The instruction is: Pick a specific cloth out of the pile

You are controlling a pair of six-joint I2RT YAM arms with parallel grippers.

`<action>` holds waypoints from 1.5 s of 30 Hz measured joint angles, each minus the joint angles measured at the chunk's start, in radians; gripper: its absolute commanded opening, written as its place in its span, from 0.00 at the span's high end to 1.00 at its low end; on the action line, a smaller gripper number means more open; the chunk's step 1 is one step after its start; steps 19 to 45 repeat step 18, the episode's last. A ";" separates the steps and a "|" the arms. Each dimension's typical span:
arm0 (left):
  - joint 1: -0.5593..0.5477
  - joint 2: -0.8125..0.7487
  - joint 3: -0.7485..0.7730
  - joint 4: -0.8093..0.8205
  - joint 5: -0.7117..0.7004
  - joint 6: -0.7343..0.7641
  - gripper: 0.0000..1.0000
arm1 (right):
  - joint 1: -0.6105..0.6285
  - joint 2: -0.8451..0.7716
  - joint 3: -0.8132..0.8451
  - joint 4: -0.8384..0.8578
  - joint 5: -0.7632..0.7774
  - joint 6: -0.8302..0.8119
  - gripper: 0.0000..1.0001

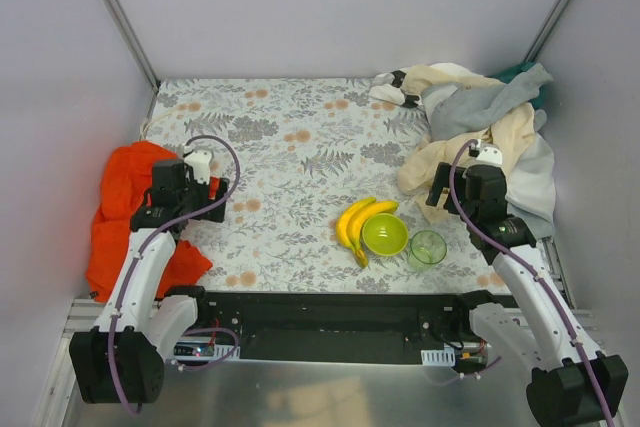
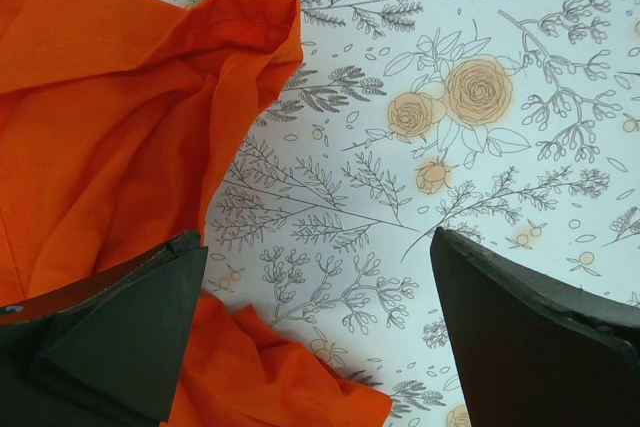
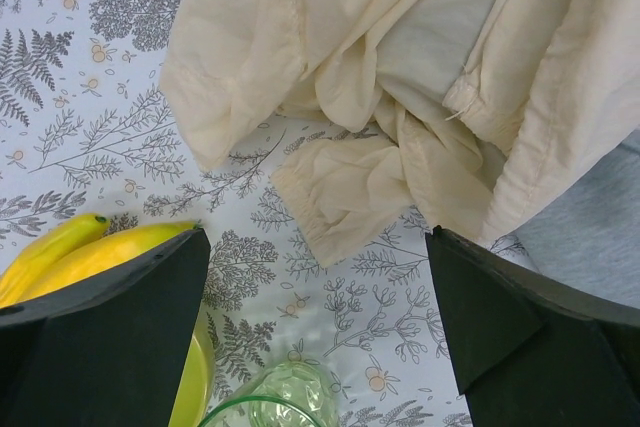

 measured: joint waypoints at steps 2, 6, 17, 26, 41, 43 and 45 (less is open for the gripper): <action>0.000 0.005 -0.025 0.020 -0.005 -0.002 0.01 | 0.000 0.002 0.000 0.007 0.006 0.000 0.01; 0.000 0.005 -0.072 0.037 -0.020 -0.006 0.01 | 0.000 0.006 0.000 0.017 0.013 0.000 0.01; 0.000 0.007 -0.090 0.053 -0.051 -0.011 0.01 | 0.000 0.035 -0.001 0.029 0.014 -0.002 0.01; 0.000 0.007 -0.090 0.053 -0.051 -0.011 0.01 | 0.000 0.035 -0.001 0.029 0.014 -0.002 0.01; 0.000 0.007 -0.090 0.053 -0.051 -0.011 0.01 | 0.000 0.035 -0.001 0.029 0.014 -0.002 0.01; 0.000 0.007 -0.090 0.053 -0.051 -0.011 0.01 | 0.000 0.035 -0.001 0.029 0.014 -0.002 0.01; 0.000 0.007 -0.090 0.053 -0.051 -0.011 0.01 | 0.000 0.035 -0.001 0.029 0.014 -0.002 0.01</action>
